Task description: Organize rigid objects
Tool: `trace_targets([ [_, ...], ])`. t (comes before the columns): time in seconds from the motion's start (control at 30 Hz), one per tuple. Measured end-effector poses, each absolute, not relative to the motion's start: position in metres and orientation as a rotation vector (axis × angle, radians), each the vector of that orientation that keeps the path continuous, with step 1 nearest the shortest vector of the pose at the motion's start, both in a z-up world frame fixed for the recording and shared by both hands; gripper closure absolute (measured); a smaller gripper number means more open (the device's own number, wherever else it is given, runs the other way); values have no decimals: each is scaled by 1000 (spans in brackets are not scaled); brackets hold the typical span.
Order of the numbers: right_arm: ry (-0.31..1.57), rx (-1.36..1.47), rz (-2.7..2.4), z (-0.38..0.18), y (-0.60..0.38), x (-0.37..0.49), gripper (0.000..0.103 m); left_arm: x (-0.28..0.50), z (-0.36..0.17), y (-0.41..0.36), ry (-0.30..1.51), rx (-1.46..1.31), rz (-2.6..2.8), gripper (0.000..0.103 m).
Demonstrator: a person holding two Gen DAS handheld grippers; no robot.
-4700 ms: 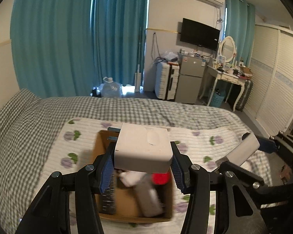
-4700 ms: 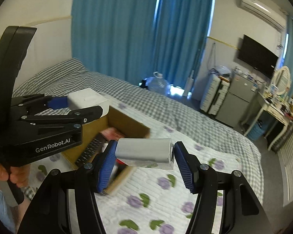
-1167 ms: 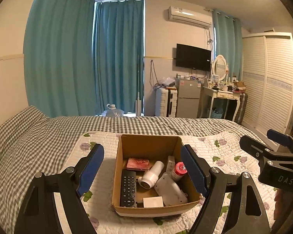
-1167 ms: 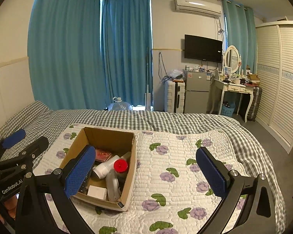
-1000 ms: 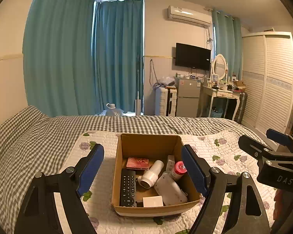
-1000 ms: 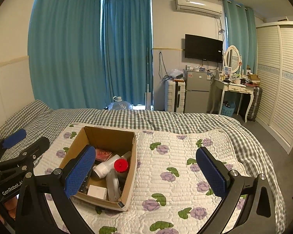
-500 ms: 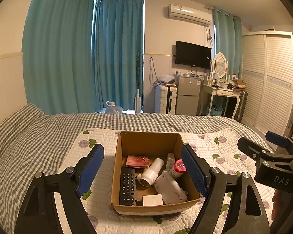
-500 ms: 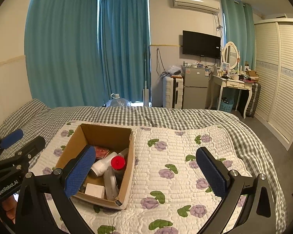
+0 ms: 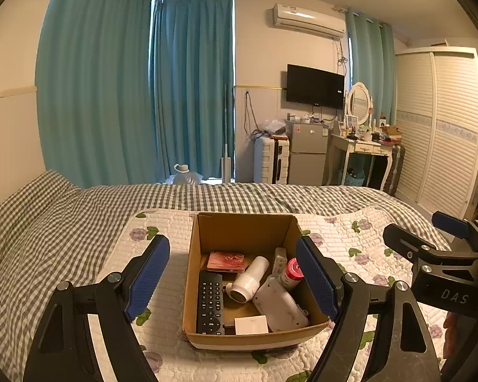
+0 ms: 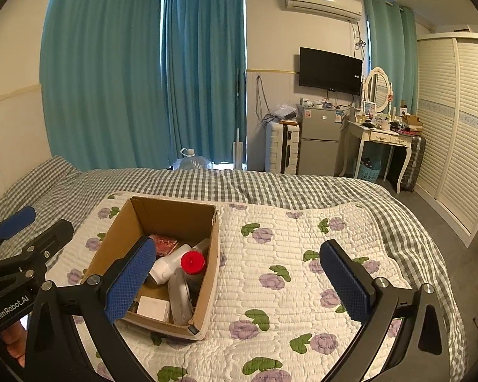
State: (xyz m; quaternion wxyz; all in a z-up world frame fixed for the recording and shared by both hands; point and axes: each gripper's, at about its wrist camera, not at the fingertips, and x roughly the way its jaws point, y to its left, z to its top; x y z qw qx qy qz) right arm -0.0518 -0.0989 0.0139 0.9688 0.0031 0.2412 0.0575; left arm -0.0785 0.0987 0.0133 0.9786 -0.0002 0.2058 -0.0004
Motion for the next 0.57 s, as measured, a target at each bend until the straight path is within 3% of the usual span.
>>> trace_targets([
  [0.57, 502, 5, 120, 11, -98, -49, 0, -77, 11, 100, 420, 0, 4, 18],
])
